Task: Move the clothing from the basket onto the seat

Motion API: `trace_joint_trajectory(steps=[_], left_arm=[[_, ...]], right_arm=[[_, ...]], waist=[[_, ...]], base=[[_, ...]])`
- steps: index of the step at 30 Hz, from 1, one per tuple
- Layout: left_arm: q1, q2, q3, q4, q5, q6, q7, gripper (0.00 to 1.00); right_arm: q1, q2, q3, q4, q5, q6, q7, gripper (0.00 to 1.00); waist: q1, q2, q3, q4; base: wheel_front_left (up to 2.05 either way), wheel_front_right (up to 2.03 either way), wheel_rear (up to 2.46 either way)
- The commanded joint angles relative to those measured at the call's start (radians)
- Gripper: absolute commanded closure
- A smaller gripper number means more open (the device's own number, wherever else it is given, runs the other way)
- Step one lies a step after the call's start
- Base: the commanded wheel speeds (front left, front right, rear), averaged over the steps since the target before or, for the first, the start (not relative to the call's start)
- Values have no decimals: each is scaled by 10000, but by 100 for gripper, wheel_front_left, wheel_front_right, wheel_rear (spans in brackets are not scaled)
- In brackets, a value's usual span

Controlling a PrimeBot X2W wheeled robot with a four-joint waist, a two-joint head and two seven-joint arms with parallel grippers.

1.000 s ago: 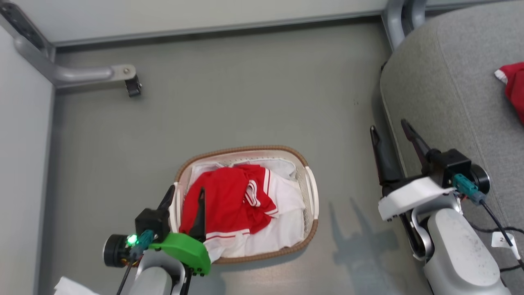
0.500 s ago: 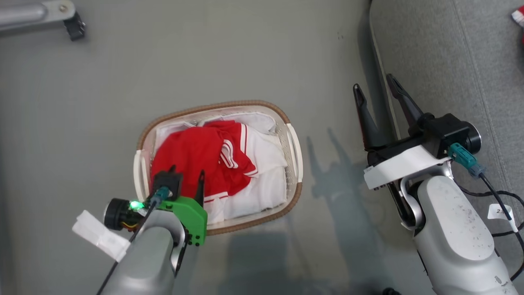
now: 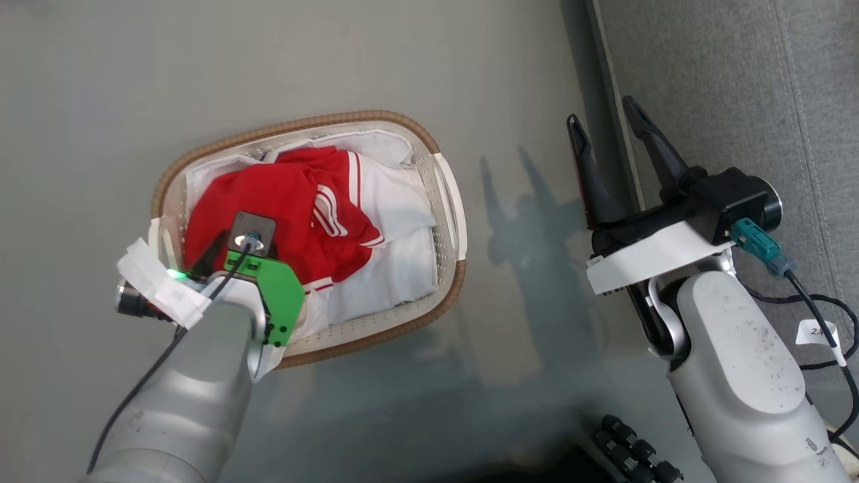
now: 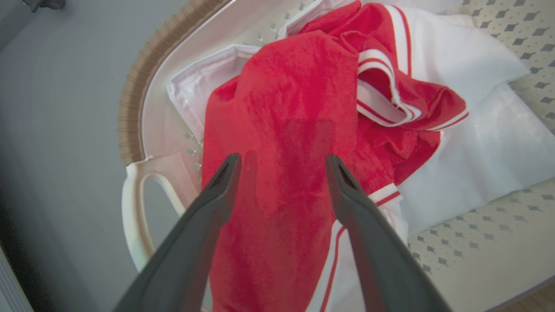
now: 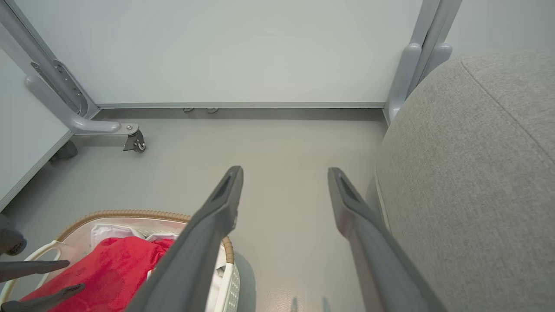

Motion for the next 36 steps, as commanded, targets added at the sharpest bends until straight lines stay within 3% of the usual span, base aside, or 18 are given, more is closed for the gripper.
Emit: trace_joint_trajectory(steps=[1, 15, 27, 28, 29, 31, 36], left_arm=[[-246, 154, -29, 56, 51, 120, 125, 0], [-1029, 616, -862, 225, 682, 594, 1874, 0], [-1484, 826, -1631, 245, 1171, 377, 2984, 0], [-1493, 830, -1641, 244, 1140, 354, 3051, 10], [-1494, 828, -1645, 247, 1087, 315, 3131, 52], [-1502, 819, -1663, 248, 1049, 297, 3152, 100], [-1285, 695, -1647, 236, 833, 86, 2624, 100]], right_arm=[[-175, 32, -20, -53, 71, -10, -48, 0], [-463, 212, 0, -173, 159, -10, -48, 0], [-553, 249, 105, -281, 336, -10, -48, 0], [-550, 248, 115, -291, 340, -10, -48, 0], [-544, 249, 121, -302, 379, -10, -48, 0], [-552, 249, 98, -307, 395, -10, -48, 0], [-476, 247, -32, -202, 395, -10, -48, 0]], waist=[[-1, -1, 441, -290], [-1, -1, 1299, -597], [-1, -1, 1778, -697], [-1, -1, 1804, -704], [-1, -1, 1832, -708], [-1, -1, 1859, -703], [-1, -1, 1657, -607]], base=[[0, 0, 0], [0, 0, 0], [0, 0, 0], [0, 0, 0], [0, 0, 0], [0, 0, 0], [0, 0, 0]])
